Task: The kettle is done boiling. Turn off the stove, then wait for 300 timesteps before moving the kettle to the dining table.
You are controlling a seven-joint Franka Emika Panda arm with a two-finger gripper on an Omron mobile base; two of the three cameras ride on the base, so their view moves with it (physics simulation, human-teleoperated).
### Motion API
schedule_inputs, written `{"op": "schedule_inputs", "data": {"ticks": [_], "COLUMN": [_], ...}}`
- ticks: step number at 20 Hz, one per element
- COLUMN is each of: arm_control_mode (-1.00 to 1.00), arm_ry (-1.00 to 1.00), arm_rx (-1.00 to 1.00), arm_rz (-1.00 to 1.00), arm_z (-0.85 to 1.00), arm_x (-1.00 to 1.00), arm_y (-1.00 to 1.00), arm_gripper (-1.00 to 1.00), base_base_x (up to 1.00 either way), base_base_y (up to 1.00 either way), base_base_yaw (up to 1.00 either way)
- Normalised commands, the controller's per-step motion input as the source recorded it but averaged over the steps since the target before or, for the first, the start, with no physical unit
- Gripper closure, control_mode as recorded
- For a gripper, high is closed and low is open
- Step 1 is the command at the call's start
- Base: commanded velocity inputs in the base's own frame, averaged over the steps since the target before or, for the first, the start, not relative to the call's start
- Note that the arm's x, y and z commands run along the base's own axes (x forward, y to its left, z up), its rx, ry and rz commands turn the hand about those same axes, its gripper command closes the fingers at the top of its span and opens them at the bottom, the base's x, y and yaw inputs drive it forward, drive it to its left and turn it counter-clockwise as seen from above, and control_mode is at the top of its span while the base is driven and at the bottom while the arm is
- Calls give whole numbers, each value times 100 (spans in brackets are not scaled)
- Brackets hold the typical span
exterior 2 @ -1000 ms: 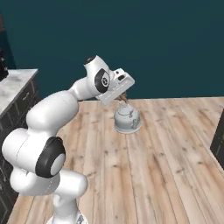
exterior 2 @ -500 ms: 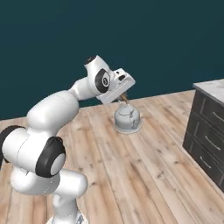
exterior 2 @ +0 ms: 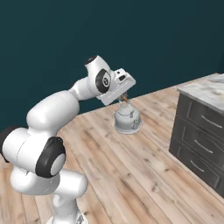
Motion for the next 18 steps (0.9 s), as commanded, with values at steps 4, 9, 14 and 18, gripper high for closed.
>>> {"op": "schedule_inputs", "data": {"ticks": [4, 9, 14, 18], "arm_control_mode": [100, 100, 100, 100], "arm_ry": [0, 0, 0, 0], "arm_rx": [0, 0, 0, 0], "arm_rz": [0, 0, 0, 0], "arm_z": [0, 0, 0, 0], "arm_x": [0, 0, 0, 0], "arm_y": [0, 0, 0, 0], "arm_gripper": [100, 100, 100, 100], "base_base_x": [82, 80, 80, 78], "base_base_y": [55, 56, 59, 59], "base_base_yaw": [-43, -43, -44, -44]}}
